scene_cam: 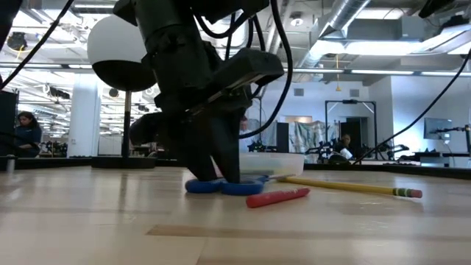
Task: Pick & place school supplies into a supply box
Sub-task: Put the blue scissor into the supply box
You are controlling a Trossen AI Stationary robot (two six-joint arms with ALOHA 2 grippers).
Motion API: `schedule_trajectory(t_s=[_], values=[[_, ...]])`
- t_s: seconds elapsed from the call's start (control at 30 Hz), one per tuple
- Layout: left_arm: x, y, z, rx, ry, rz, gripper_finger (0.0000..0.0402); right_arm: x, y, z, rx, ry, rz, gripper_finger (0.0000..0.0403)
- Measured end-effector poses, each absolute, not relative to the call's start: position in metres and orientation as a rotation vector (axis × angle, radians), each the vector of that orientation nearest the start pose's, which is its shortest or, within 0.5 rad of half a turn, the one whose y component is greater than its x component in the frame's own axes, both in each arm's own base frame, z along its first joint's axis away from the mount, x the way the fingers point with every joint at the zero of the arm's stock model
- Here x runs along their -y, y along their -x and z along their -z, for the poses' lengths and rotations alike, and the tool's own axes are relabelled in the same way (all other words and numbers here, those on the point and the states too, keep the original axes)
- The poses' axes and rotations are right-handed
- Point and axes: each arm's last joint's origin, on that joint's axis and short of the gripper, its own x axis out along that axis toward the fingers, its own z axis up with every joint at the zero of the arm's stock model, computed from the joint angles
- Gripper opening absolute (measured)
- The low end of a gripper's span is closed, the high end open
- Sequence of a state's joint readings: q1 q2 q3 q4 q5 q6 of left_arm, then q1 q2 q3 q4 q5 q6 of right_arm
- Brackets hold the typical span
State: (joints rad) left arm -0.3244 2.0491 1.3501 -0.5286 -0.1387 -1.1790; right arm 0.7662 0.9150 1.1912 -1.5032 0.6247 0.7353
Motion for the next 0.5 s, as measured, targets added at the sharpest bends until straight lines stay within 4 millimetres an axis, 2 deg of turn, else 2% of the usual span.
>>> schedule_trajectory(t_s=[0.5], values=[[0.122, -0.364, -0.133, -1.324, 0.592, -0.501, 0.013, -0.063, -0.09, -0.351, -0.902, 0.11, 0.218, 0.0098]])
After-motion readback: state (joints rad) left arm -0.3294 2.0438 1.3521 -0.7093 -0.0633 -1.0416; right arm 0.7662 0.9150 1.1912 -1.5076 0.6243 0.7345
